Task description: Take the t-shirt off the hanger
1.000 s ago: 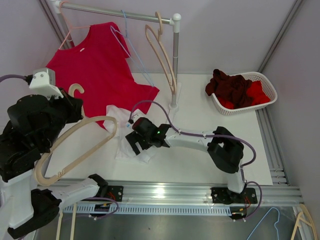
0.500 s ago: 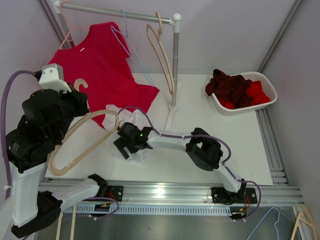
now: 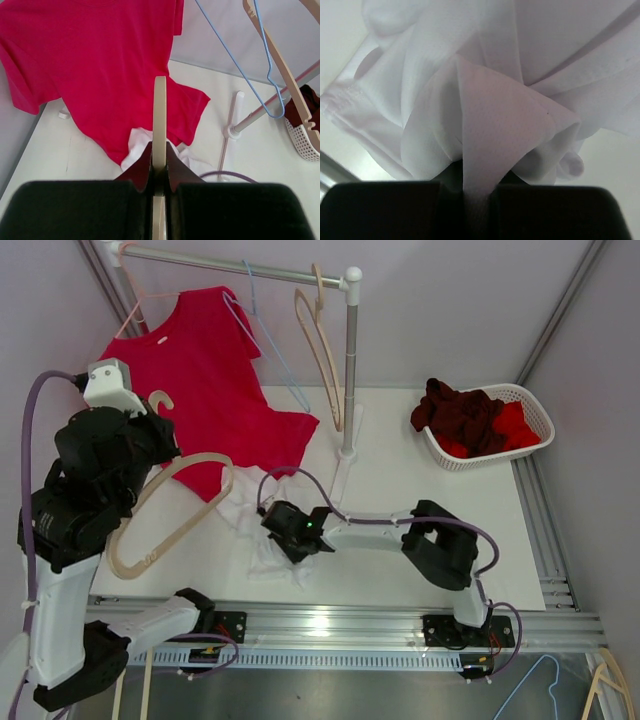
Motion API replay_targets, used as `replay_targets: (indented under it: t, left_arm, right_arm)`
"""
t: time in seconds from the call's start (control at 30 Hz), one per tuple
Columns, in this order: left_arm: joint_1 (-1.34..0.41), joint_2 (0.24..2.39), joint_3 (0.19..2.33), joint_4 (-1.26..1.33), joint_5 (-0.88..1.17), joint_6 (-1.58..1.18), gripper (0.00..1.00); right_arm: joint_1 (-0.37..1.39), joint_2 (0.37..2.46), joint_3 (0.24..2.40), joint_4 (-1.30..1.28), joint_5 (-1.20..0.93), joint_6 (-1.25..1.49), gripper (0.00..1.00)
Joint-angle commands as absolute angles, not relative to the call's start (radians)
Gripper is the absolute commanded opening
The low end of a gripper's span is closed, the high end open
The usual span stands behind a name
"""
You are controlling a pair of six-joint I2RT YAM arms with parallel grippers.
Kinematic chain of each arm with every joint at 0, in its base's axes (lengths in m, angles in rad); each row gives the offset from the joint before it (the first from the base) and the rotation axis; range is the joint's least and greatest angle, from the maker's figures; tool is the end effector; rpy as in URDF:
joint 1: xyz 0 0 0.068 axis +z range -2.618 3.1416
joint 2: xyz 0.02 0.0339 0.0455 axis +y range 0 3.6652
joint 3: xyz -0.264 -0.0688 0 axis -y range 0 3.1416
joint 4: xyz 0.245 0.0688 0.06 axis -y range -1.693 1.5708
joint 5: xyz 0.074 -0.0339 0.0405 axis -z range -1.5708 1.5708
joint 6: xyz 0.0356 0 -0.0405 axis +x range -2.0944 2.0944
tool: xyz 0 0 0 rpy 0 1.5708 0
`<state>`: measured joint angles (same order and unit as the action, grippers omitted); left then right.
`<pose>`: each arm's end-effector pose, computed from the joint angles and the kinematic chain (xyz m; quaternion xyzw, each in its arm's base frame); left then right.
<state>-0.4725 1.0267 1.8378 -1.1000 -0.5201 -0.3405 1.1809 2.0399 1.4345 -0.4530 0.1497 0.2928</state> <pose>0.1052 -0.0339 0.5285 -0.1023 0.7830 -0.0392 0.6123 0.1678 0.3943 0.1637 -0.3973 0.8792 0.1162 0.2358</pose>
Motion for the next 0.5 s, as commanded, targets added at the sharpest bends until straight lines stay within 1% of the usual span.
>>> replay_targets:
  t: [0.0,0.03,0.1,0.13,0.17,0.23,0.27,0.33,0.37,0.4,0.43,0.47]
  left_arm:
    - [-0.456,1.043,1.813,-1.032,-0.508,-0.321,0.01]
    - [-0.454,1.043,1.812,-1.026,-0.500,-0.321,0.01]
    - [-0.453,1.046,1.807,-1.009,-0.491,-0.318,0.01]
    - [-0.451,1.048,1.810,-1.006,-0.486,-0.318,0.01]
    - [-0.451,1.054,1.812,-0.999,-0.476,-0.316,0.01]
    - [-0.451,1.061,1.828,-0.988,-0.459,-0.308,0.01]
    - [-0.451,1.075,1.842,-0.988,-0.451,-0.305,0.01]
    - [-0.451,1.092,1.873,-0.991,-0.453,-0.299,0.01]
    - [-0.451,1.109,1.891,-0.989,-0.454,-0.295,0.01]
    - [-0.451,1.115,1.904,-0.989,-0.465,-0.287,0.01]
    - [-0.449,1.123,1.934,-0.988,-0.471,-0.284,0.01]
    - [-0.449,1.132,1.945,-0.985,-0.474,-0.279,0.01]
  right_arm:
    - [1.158,1.924,1.280,-0.601,0.101,0.305,0.00]
    - [1.125,1.826,1.226,-0.601,0.078,0.308,0.00]
    - [1.082,1.705,1.195,-0.612,0.060,0.316,0.00]
    - [1.025,1.640,1.192,-0.621,0.048,0.318,0.00]
    - [0.991,1.517,1.218,-0.649,0.048,0.324,0.00]
    - [0.919,1.412,1.270,-0.673,0.058,0.328,0.00]
    - [0.838,1.331,1.337,-0.689,0.066,0.327,0.00]
    - [0.749,1.284,1.414,-0.706,0.081,0.330,0.00]
    - [0.651,1.272,1.458,-0.725,0.086,0.325,0.00]
    - [0.603,1.278,1.551,-0.738,0.090,0.321,0.00]
    - [0.557,1.288,1.601,-0.747,0.087,0.316,0.00]
    - [0.472,1.304,1.649,-0.756,0.080,0.310,0.00]
